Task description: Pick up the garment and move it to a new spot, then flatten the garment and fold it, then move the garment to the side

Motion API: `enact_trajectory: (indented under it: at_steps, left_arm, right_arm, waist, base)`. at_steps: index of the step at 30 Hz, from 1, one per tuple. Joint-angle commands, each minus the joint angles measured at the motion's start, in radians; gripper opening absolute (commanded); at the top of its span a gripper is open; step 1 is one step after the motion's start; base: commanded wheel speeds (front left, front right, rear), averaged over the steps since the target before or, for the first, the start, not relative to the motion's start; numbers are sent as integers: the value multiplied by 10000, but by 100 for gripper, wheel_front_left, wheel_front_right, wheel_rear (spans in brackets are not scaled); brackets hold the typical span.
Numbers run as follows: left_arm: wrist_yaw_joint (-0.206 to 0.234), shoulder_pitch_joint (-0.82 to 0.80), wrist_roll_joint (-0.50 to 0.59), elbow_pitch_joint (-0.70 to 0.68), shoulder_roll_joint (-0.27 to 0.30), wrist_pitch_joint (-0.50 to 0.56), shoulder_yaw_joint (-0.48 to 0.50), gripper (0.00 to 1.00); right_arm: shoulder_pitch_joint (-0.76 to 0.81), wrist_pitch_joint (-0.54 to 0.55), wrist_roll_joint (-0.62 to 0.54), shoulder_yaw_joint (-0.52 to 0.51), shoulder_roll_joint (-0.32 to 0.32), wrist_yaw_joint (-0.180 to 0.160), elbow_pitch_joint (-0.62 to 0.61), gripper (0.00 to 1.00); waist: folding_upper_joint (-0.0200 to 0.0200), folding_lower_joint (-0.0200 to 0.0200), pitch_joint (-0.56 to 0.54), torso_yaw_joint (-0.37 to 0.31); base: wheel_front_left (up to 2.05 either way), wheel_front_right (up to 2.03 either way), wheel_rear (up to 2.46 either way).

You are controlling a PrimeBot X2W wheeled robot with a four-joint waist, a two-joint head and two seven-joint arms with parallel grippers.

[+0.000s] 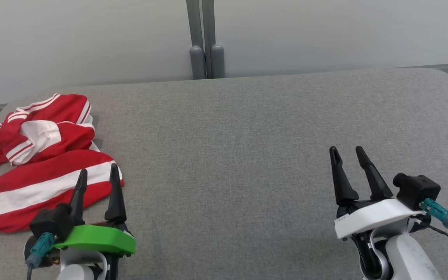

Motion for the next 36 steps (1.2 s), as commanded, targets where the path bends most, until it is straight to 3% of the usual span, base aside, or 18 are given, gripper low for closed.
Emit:
enact_trajectory:
  at_steps: [1, 36]
  left_arm:
    - [85, -70, 318, -95, 79, -107, -12, 100]
    - [172, -89, 2333, 49, 93, -683, -249, 100]
  right_arm:
    - [-167, -113, -269, 21, -36, 3, -24, 100]
    - [-222, -700, -2218, 386, 8, 2, 121, 100]
  waist:
    - [0, 0, -2, 4]
    - [0, 0, 43, 44]
  base:
    - [0, 0, 0]
    - [0, 0, 0]
